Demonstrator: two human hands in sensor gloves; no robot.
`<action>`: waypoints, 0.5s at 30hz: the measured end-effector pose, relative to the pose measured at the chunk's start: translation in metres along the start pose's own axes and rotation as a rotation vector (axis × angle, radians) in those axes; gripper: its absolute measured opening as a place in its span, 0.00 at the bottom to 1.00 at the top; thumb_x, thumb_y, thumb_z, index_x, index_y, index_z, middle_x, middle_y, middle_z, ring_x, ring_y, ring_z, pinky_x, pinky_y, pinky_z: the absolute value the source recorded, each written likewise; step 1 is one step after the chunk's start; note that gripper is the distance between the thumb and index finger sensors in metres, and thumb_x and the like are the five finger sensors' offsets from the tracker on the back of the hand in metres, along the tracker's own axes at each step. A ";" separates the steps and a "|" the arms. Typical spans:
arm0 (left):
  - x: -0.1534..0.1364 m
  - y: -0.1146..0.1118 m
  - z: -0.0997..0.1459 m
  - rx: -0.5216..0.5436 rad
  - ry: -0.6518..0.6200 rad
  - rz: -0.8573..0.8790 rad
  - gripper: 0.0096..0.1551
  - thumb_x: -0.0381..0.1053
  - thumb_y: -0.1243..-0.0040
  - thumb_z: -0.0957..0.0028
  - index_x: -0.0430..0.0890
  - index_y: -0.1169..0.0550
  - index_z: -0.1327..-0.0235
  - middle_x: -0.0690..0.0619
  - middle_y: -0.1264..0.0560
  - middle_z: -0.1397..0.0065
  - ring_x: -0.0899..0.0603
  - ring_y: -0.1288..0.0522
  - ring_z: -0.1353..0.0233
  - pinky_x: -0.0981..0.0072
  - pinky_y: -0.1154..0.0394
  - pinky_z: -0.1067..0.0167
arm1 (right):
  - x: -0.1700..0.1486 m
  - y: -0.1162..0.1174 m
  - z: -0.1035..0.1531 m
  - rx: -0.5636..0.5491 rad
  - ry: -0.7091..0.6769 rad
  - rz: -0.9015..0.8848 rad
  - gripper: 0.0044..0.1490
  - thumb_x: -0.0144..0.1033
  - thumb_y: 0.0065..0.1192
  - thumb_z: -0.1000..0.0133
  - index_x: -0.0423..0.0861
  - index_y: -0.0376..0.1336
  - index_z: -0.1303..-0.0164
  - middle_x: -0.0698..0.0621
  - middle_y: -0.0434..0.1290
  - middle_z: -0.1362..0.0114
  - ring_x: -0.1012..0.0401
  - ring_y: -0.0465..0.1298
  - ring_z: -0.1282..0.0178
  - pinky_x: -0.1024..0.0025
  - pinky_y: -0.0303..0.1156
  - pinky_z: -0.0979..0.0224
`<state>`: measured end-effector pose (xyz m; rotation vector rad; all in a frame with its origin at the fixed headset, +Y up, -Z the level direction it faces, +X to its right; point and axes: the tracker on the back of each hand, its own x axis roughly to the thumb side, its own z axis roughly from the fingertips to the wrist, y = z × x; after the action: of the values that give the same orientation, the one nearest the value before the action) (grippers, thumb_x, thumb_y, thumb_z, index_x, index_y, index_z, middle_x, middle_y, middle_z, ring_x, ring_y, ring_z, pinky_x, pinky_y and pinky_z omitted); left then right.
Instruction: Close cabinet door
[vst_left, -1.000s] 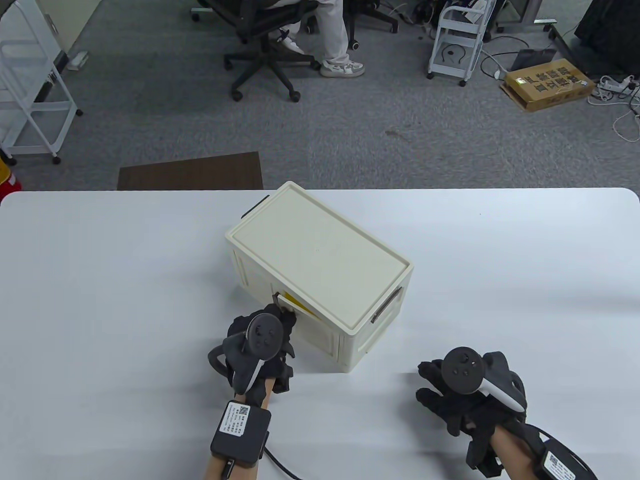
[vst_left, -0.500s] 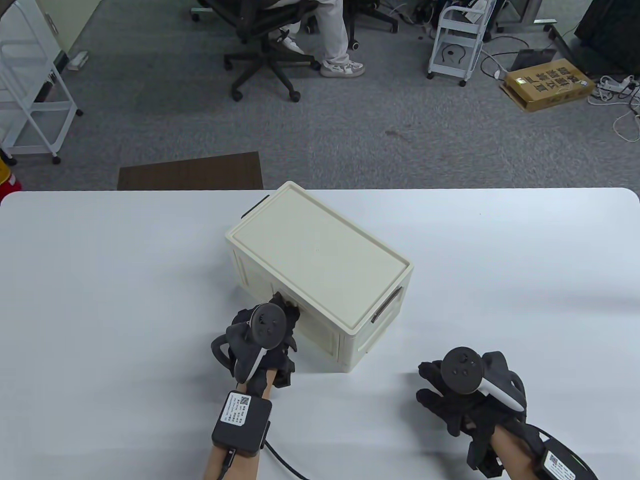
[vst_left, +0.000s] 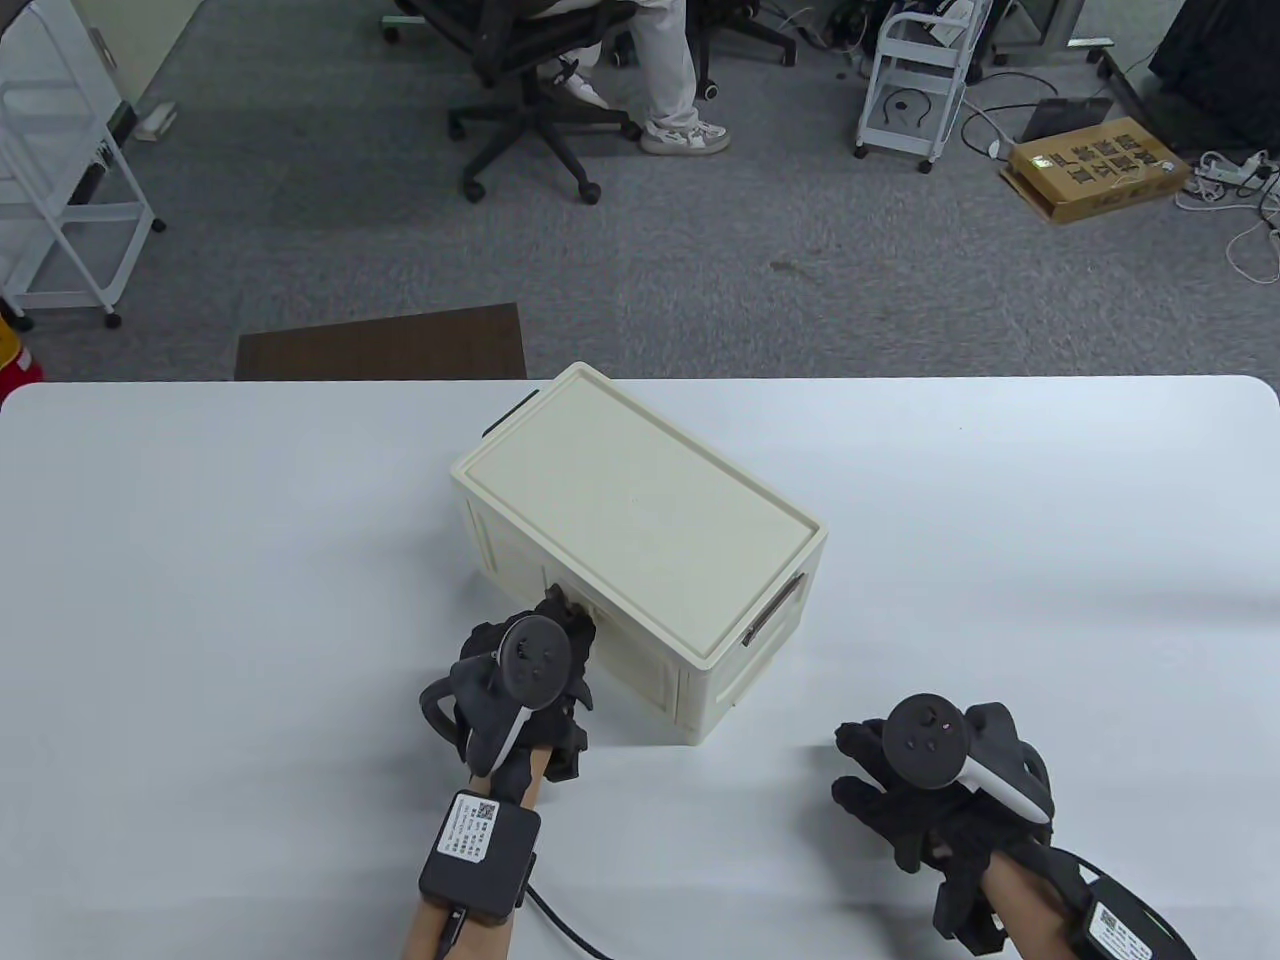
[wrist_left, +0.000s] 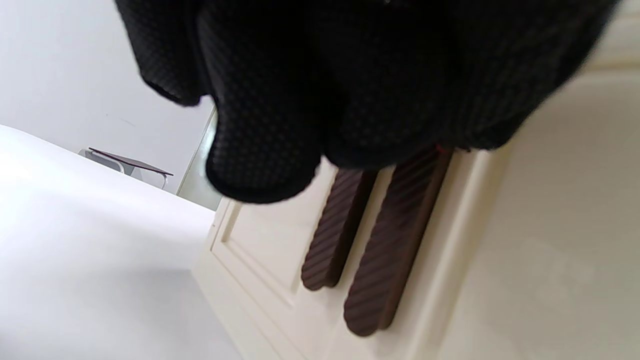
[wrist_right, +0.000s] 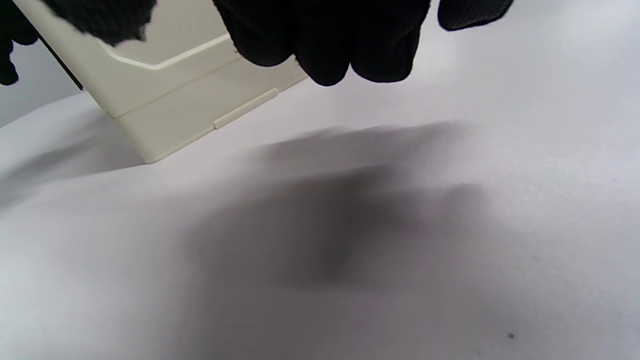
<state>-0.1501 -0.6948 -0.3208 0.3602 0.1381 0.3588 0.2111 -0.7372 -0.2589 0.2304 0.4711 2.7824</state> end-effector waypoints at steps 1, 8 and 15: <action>-0.001 0.003 0.002 0.004 -0.005 0.012 0.26 0.62 0.27 0.66 0.44 0.10 0.65 0.59 0.13 0.69 0.50 0.10 0.62 0.47 0.23 0.40 | 0.001 -0.003 0.001 -0.044 -0.018 -0.017 0.51 0.66 0.51 0.57 0.55 0.53 0.23 0.53 0.58 0.18 0.50 0.62 0.18 0.42 0.54 0.19; -0.012 0.042 0.020 0.092 -0.111 0.046 0.25 0.61 0.27 0.65 0.45 0.10 0.66 0.58 0.13 0.70 0.49 0.10 0.62 0.47 0.23 0.40 | 0.003 -0.021 0.017 -0.302 -0.054 -0.066 0.49 0.66 0.52 0.58 0.55 0.56 0.25 0.54 0.61 0.19 0.51 0.65 0.20 0.44 0.57 0.19; -0.018 0.064 0.057 0.206 -0.228 0.070 0.24 0.61 0.28 0.64 0.45 0.10 0.65 0.58 0.13 0.69 0.49 0.10 0.62 0.47 0.23 0.40 | 0.009 -0.030 0.034 -0.488 -0.080 -0.052 0.48 0.66 0.52 0.58 0.56 0.57 0.26 0.54 0.63 0.20 0.52 0.66 0.21 0.44 0.57 0.20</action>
<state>-0.1758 -0.6638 -0.2435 0.6077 -0.0615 0.3705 0.2175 -0.6974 -0.2365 0.2091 -0.2219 2.7208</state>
